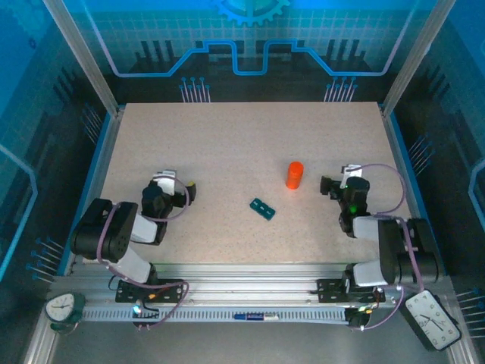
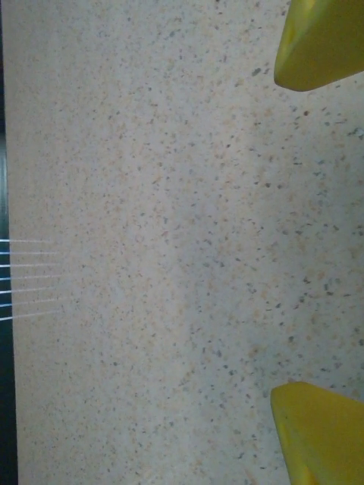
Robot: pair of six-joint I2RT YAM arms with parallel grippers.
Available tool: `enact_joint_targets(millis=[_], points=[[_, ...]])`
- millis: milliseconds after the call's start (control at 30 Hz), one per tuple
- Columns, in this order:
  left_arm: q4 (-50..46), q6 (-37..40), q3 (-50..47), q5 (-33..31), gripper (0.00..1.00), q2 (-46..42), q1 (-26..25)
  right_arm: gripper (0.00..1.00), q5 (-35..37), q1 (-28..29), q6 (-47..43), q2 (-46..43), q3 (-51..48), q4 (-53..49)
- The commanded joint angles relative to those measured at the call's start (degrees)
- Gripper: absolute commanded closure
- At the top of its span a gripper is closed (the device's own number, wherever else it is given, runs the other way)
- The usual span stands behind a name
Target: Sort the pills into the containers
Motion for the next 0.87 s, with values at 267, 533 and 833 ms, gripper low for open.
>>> enact_joint_targets(millis=[267, 533, 833], points=[[-11.9, -4.61, 9.64, 3.54, 0.01, -2.01, 4.35, 0.0, -1.26, 3.67, -5.62, 5.66, 4.78, 7.49], [-11.63, -4.46, 9.61, 3.48, 0.01, -1.98, 4.27, 0.0, 0.38, 4.99, -6.67, 5.8, 5.03, 7.35], [-11.49, -4.53, 9.52, 3.37, 0.01, -1.99, 4.27, 0.0, -3.08, 3.78, -6.4, 5.67, 5.12, 6.71]])
